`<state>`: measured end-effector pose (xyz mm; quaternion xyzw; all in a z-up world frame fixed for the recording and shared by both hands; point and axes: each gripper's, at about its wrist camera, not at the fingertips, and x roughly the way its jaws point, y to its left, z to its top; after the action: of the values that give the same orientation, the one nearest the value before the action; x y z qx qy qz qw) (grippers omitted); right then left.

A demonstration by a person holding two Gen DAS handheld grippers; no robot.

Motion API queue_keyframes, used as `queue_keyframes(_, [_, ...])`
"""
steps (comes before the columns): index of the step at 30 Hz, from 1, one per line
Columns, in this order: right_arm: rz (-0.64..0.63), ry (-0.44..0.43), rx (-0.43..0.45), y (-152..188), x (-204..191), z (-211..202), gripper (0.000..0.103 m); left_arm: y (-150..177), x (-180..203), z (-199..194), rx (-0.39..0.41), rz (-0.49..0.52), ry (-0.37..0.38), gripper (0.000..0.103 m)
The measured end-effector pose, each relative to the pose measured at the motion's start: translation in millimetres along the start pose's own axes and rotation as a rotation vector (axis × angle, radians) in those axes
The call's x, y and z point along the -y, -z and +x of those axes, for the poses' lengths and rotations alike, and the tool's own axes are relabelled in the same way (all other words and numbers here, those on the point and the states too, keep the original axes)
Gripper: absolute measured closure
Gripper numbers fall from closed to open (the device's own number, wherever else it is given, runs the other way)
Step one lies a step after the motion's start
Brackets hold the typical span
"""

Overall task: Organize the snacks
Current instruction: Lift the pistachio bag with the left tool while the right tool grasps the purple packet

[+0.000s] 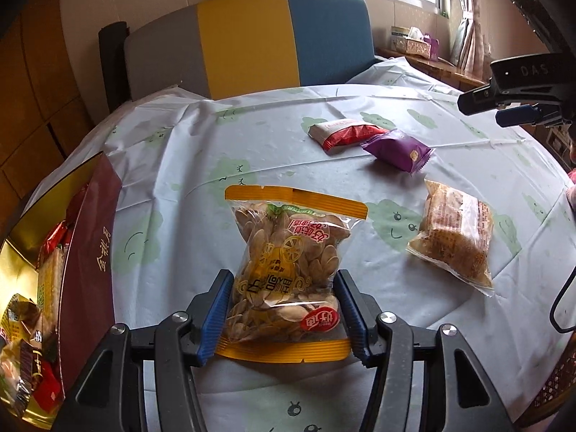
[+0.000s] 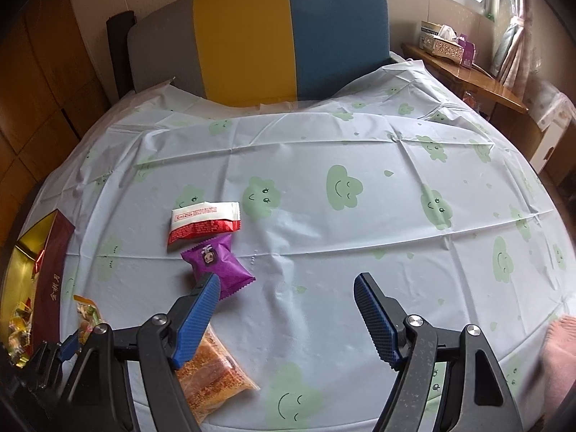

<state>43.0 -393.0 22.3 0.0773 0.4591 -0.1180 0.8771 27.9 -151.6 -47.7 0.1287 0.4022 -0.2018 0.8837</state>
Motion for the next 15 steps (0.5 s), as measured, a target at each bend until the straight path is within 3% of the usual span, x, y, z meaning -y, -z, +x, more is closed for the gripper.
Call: queue_keyframes(15, [-0.048,0.014,-0.039,7,-15,15,0.026,9,-3,-2,0.058,-0.029,0.019,0.043])
